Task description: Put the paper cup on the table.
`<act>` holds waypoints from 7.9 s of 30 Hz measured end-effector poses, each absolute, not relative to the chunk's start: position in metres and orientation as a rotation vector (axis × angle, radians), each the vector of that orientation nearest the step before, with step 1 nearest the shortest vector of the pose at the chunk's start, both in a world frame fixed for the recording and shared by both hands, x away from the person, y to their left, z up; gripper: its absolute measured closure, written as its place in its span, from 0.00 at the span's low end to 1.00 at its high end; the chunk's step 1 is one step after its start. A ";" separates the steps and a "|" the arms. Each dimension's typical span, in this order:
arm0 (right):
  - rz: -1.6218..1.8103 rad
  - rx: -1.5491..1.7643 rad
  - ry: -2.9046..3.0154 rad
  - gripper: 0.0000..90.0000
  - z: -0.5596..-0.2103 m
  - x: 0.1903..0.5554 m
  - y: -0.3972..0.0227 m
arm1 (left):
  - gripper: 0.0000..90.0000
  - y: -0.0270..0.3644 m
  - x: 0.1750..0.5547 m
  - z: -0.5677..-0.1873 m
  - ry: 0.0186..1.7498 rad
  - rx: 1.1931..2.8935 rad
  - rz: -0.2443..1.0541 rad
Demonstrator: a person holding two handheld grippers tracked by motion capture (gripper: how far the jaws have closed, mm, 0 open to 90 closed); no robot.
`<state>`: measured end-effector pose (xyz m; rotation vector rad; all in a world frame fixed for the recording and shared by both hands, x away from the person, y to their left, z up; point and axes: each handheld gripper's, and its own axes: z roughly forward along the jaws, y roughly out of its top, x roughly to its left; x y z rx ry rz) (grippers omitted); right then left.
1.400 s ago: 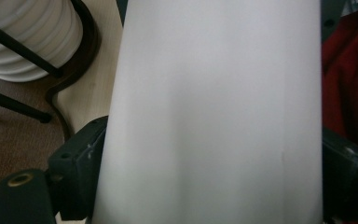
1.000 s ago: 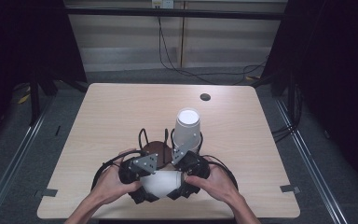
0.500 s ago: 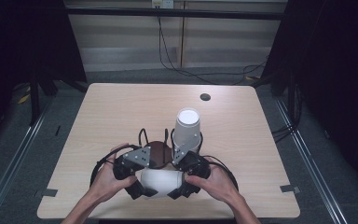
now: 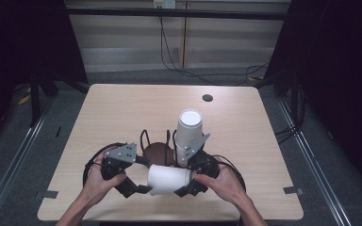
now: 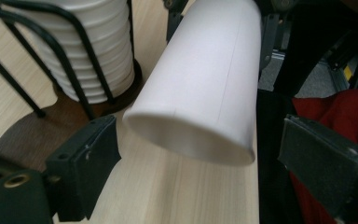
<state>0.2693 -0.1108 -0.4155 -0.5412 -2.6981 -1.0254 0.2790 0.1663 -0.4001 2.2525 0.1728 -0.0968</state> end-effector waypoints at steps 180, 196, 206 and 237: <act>-1.772 -0.854 -2.558 0.16 -0.417 0.257 -0.164 | 0.16 0.185 0.269 -0.412 0.453 2.115 -0.079; -1.769 -0.882 -2.563 0.16 -0.417 0.257 -0.166 | 0.14 0.227 0.275 -0.406 0.542 2.170 -0.042; -1.757 -0.882 -2.575 0.16 -0.416 0.257 -0.167 | 0.14 0.258 0.285 -0.402 0.645 2.173 0.026; -1.695 -0.889 -2.602 0.16 -0.425 0.252 -0.169 | 0.13 0.269 0.326 -0.379 0.725 2.304 0.184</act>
